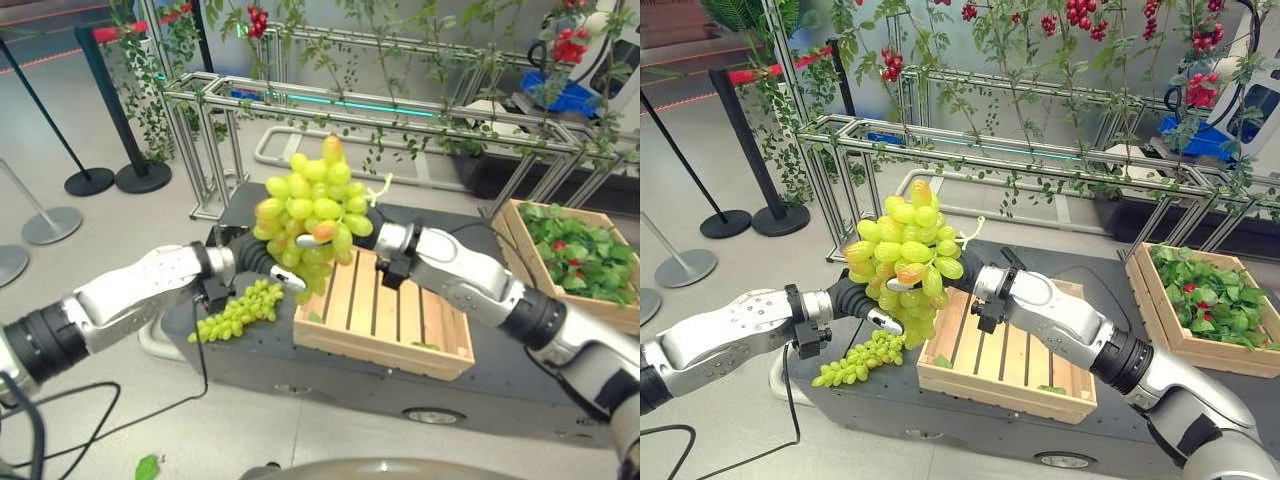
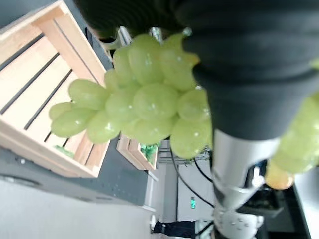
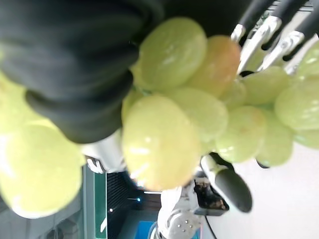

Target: Pick up the fruits from the basket on one side to the basket on the other side

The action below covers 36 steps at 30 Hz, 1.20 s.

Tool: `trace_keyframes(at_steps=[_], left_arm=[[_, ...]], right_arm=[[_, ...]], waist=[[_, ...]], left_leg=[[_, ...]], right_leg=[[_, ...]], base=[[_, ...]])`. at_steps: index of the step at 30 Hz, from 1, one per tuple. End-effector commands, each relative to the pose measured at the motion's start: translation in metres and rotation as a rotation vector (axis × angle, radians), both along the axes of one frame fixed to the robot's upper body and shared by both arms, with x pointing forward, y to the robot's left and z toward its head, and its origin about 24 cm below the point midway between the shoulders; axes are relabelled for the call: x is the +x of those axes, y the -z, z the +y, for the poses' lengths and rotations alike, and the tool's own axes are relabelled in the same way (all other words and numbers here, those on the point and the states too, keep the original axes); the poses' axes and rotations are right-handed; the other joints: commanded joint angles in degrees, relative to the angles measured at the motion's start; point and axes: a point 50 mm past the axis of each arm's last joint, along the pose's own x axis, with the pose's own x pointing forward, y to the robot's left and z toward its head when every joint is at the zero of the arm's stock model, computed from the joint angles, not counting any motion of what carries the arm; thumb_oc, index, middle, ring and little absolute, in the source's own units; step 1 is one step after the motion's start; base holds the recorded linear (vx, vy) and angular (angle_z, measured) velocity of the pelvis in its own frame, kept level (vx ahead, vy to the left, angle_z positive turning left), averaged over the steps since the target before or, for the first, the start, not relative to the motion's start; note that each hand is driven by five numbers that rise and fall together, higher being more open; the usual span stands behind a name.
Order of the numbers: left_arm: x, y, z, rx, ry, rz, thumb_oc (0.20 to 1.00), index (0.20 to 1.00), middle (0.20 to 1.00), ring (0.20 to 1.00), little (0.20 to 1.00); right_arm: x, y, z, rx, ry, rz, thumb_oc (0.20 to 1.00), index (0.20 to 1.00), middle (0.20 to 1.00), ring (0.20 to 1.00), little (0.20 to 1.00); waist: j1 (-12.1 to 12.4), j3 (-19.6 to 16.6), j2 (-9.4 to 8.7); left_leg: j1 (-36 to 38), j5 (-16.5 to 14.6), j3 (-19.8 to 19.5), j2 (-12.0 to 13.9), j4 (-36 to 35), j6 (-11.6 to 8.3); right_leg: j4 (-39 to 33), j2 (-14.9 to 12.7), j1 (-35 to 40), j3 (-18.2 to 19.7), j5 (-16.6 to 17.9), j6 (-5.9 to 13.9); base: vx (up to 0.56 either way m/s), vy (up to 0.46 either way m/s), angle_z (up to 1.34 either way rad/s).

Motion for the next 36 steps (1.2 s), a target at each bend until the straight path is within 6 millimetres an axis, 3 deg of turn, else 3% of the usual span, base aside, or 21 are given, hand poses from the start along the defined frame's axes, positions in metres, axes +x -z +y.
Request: trace_keyframes(at_steps=[1,22,23,24,25,36], left_arm=[[0.004,-0.005,-0.001,-0.121,-0.005,0.027,1.000,1.000,1.000,1.000,1.000],[-0.016,0.043,0.004,-0.237,-0.073,0.270,1.000,1.000,1.000,1.000,1.000],[-0.016,0.044,0.004,-0.236,-0.073,0.275,0.853,0.853,0.853,0.853,0.853],[-0.016,0.044,0.004,-0.236,-0.072,0.275,0.633,0.633,0.633,0.633,0.633],[-0.016,0.045,0.002,-0.236,-0.069,0.276,0.200,0.200,0.200,0.200,0.200],[-0.015,0.046,0.000,-0.235,-0.065,0.276,0.200,0.200,0.200,0.200,0.200]], right_arm=[[-0.002,-0.026,0.005,0.147,-0.037,-0.053,0.200,0.200,0.200,0.200,0.200],[0.000,-0.002,0.010,0.247,-0.013,0.133,0.200,0.200,0.200,0.200,0.200],[0.000,-0.002,0.010,0.251,-0.012,0.134,0.200,0.200,0.200,0.200,0.200],[0.000,-0.002,0.010,0.252,-0.012,0.134,0.200,0.200,0.200,0.200,0.200],[0.000,-0.002,0.011,0.256,-0.011,0.137,0.200,0.200,0.200,0.200,0.200],[0.000,0.001,0.015,0.255,-0.010,0.153,0.200,0.200,0.200,0.200,0.200]], waist=[[1.03,-0.55,-1.59],[0.54,-0.72,-1.46],[0.52,-0.76,-1.46],[0.53,-0.77,-1.46],[0.55,-0.77,-1.53],[0.56,-0.67,-1.67]], left_leg=[[-1.06,-0.94,-0.84,-0.46,0.86,0.57],[-1.23,-1.02,-0.68,-0.52,0.73,0.72],[-1.26,-0.98,-0.69,-0.53,0.69,0.70],[-1.27,-0.97,-0.70,-0.53,0.69,0.70],[-1.36,-0.95,-0.75,-0.56,0.62,0.73],[-1.44,-0.90,-0.82,-0.49,0.52,0.72]], right_leg=[[2.17,-4.78,-0.31,-2.13,2.99,8.14],[1.94,-4.69,-0.55,-1.85,2.84,7.82],[1.90,-4.66,-0.56,-1.87,2.83,7.83],[1.89,-4.66,-0.56,-1.87,2.83,7.83],[1.86,-4.61,-0.63,-1.86,2.82,7.80],[1.99,-4.50,-0.65,-1.84,2.68,7.71]], base=[[0.00,0.000,0.00],[0.00,0.000,0.00],[0.00,0.000,0.00],[0.00,0.000,0.00],[0.00,0.000,0.00],[0.00,0.000,0.00]])
